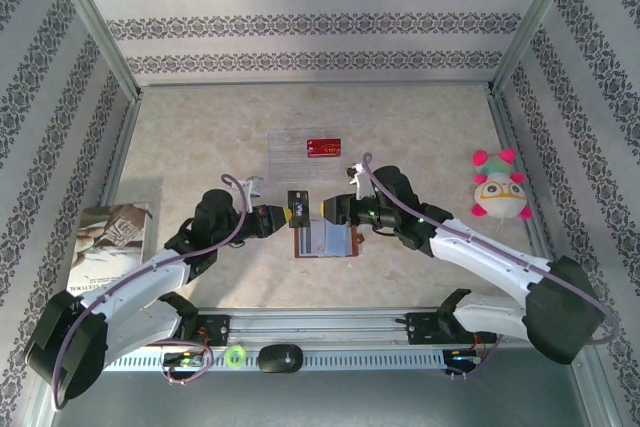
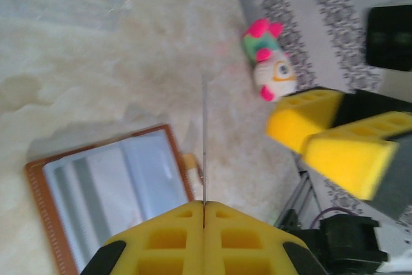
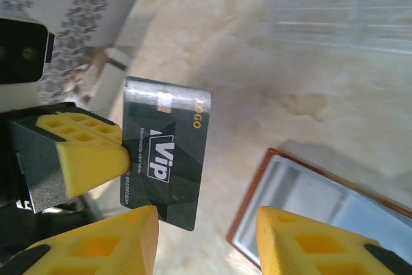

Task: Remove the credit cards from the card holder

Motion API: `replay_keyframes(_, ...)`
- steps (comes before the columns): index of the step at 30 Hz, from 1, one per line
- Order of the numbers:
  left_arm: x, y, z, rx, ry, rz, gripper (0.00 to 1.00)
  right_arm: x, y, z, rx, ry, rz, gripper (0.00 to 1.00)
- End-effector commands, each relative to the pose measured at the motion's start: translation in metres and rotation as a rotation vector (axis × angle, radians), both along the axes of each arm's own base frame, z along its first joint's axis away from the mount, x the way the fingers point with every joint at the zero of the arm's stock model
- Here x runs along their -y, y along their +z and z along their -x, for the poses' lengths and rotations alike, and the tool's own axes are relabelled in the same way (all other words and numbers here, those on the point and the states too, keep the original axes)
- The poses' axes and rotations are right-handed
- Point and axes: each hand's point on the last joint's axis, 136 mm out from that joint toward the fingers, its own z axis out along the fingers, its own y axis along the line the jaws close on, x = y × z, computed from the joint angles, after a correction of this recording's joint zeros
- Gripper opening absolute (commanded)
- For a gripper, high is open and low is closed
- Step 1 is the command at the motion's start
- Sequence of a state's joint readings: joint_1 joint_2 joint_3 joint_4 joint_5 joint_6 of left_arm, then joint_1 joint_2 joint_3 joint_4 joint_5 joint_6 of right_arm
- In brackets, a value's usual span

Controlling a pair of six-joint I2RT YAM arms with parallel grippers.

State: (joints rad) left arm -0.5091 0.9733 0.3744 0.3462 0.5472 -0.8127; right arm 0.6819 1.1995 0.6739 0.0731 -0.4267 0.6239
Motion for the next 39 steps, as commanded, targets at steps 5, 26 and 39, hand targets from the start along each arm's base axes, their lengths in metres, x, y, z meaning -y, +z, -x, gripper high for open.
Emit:
replay_keyframes(5,0.002,0.048,0.005,0.162,-0.027,0.135,0.0,-0.027,0.029,0.02,-0.004,0.179,-0.276,0.49)
replay_keyframes(26,0.01,0.05,0.008,0.144,-0.075,0.205,0.0,-0.03,0.049,0.004,0.002,0.169,-0.372,0.34)
replay_keyframes(39,0.002,0.037,-0.001,0.059,0.0,0.167,0.63,-0.029,0.057,-0.002,0.015,0.192,-0.321,0.0)
